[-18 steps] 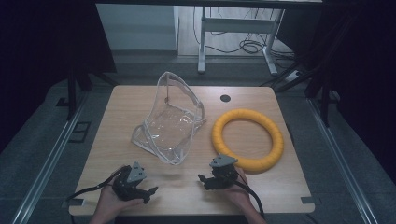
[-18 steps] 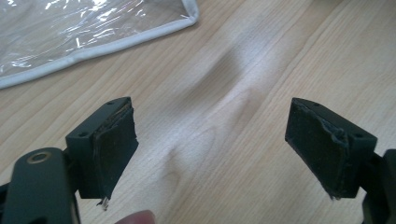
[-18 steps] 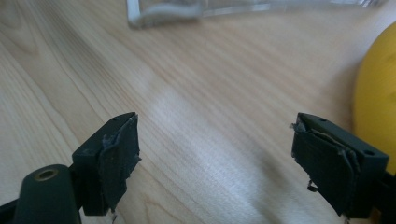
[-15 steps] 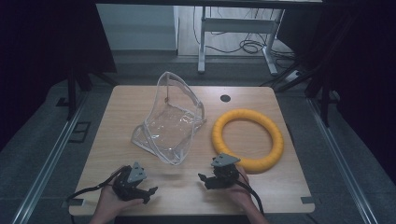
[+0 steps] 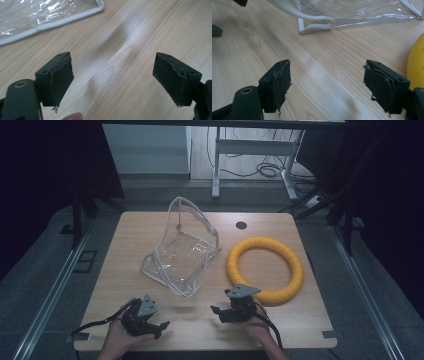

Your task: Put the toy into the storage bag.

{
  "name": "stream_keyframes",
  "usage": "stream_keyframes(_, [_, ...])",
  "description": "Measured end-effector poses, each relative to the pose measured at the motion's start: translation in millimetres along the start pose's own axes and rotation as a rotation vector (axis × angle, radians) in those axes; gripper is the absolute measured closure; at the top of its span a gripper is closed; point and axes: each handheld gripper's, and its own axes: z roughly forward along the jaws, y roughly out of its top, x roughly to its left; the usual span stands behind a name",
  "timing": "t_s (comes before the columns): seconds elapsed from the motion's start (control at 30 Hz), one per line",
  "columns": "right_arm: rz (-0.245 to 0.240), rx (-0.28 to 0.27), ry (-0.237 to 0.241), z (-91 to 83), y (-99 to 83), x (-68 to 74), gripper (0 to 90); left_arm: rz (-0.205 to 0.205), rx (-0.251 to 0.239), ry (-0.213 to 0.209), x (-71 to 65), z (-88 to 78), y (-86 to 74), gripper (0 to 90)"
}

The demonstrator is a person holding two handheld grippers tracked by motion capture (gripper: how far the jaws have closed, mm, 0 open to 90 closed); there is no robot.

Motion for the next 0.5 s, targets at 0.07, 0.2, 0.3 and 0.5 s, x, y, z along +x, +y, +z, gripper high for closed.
stream_keyframes(0.07, [0.005, 0.001, 0.001, -0.7, -0.8, -1.3, 21.9, -0.001, -0.001, -0.001, -0.4, 0.1, 0.0, 16.3])
stream_keyframes(0.2, [-0.001, -0.013, -0.007, -5.0, -0.4, -2.3, 22.9, -0.007, -0.011, 0.0, -0.3, -2.4, -0.1, 16.3])
stream_keyframes(0.3, [-0.004, -0.023, -0.007, -8.8, 0.2, -3.6, 23.8, -0.008, -0.012, -0.001, 0.0, -2.6, 0.0, 16.3])
stream_keyframes(0.5, [0.01, -0.032, -0.005, -13.6, 0.5, -9.4, 26.7, -0.005, -0.003, -0.006, -0.5, 0.4, 0.2, 16.3])
